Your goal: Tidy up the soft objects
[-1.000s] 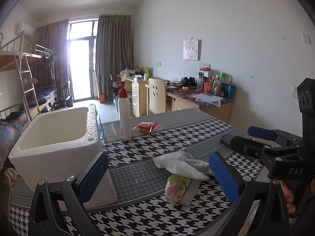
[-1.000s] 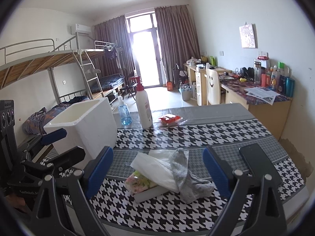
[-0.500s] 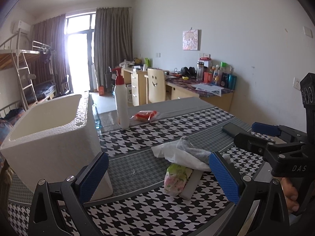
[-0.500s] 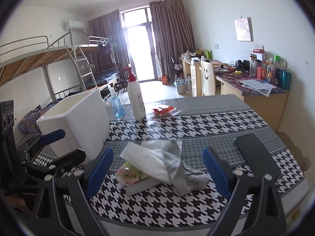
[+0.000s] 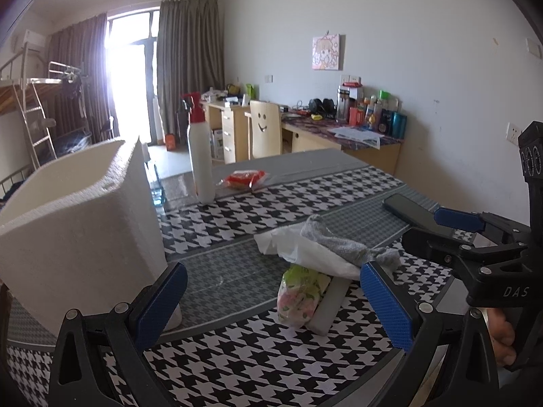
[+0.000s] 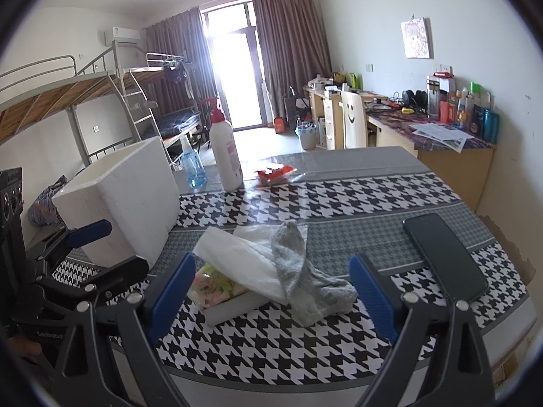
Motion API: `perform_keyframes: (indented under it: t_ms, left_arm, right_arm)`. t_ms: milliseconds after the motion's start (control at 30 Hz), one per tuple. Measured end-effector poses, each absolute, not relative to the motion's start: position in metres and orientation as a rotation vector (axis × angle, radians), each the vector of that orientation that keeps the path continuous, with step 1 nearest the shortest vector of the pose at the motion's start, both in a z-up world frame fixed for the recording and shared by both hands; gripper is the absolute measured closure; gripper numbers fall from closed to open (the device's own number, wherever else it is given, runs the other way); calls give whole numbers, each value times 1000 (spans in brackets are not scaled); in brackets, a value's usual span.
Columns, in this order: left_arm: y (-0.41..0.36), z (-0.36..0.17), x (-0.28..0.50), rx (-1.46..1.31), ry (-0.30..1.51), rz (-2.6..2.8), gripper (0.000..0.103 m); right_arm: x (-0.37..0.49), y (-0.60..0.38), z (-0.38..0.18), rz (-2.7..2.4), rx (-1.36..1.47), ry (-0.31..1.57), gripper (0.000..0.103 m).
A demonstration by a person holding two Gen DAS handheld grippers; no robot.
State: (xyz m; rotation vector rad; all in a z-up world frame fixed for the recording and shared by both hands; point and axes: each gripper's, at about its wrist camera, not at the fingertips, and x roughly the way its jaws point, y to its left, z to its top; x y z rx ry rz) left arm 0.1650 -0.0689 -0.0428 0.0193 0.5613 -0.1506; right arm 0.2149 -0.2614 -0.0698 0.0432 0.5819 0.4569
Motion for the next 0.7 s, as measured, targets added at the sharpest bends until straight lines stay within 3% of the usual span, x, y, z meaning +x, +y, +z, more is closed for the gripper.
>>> perform_keyframes:
  t_ms: [700]
  left_arm:
    - [-76, -74, 190, 10, 673, -167, 1]
  right_arm:
    - [236, -264, -96, 444, 53, 663, 9]
